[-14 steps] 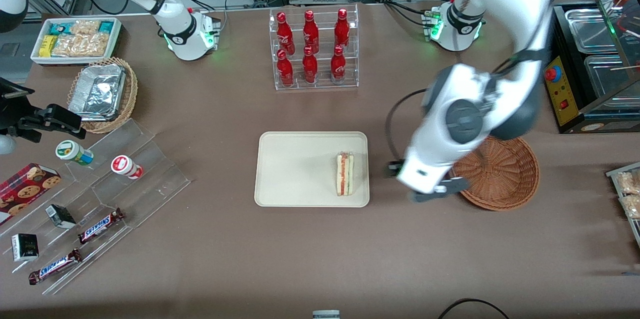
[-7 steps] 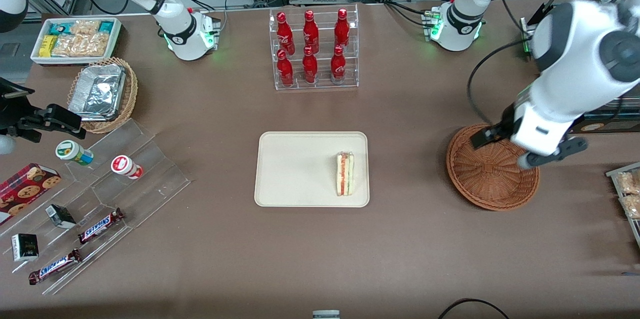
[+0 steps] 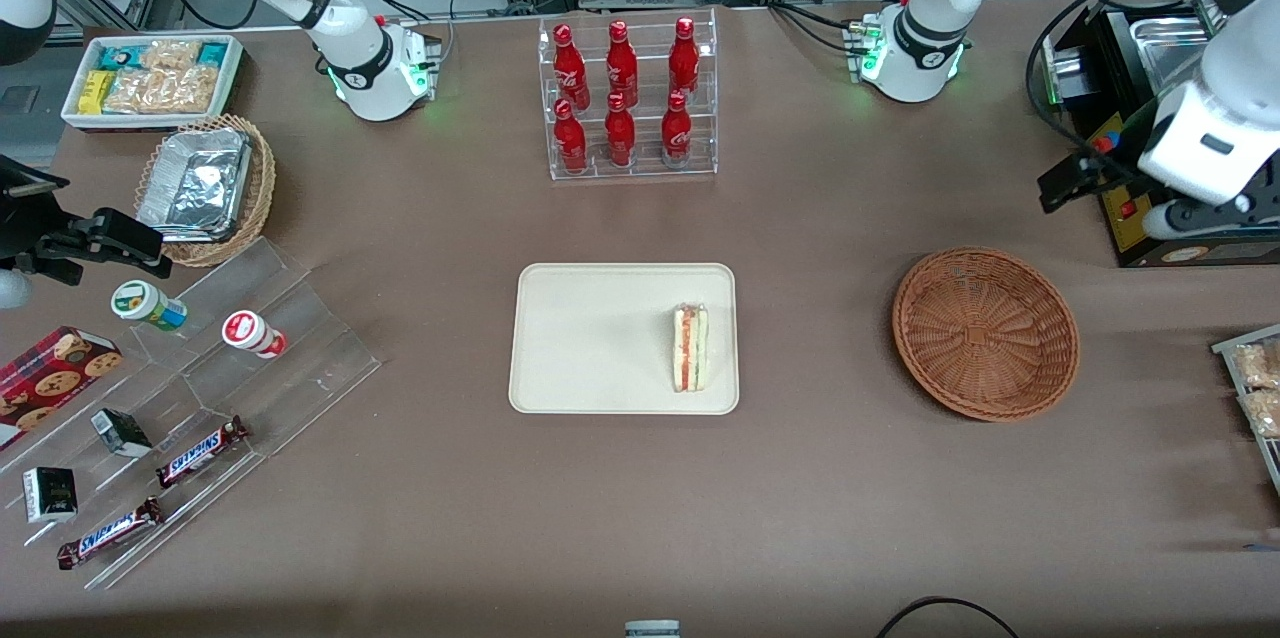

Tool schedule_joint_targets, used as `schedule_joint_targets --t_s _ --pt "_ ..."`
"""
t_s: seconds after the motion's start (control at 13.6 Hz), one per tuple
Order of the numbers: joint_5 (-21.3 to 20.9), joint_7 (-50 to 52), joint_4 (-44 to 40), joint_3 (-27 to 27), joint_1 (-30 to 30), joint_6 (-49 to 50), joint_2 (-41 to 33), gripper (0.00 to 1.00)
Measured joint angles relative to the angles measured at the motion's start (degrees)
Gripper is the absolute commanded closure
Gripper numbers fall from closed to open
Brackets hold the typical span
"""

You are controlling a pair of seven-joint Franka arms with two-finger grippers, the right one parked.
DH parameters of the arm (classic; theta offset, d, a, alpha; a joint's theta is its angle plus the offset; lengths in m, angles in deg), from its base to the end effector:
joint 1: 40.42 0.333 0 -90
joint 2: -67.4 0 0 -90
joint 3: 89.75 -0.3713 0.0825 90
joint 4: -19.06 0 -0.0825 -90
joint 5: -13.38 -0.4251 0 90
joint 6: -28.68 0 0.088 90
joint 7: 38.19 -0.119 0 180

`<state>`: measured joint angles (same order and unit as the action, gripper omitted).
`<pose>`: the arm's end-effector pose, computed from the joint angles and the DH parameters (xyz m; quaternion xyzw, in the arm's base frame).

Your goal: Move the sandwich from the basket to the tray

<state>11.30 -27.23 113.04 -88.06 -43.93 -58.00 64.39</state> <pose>0.5662 -0.0475 0.6582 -0.9978 -0.0506 0.0344 0.0240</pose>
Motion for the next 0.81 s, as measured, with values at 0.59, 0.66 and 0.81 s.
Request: schedule_joint_targets --t_s 0.59,0.66,0.81 --pt "1.19 -2.62 -2.98 -0.07 -0.47 3.73 0.00 0.00" --pt "1.26 -2.64 -2.98 -0.07 -0.47 3.82 0.00 0.00" --pt "1.28 -2.67 -2.98 -0.08 -0.46 3.91 0.06 0.00"
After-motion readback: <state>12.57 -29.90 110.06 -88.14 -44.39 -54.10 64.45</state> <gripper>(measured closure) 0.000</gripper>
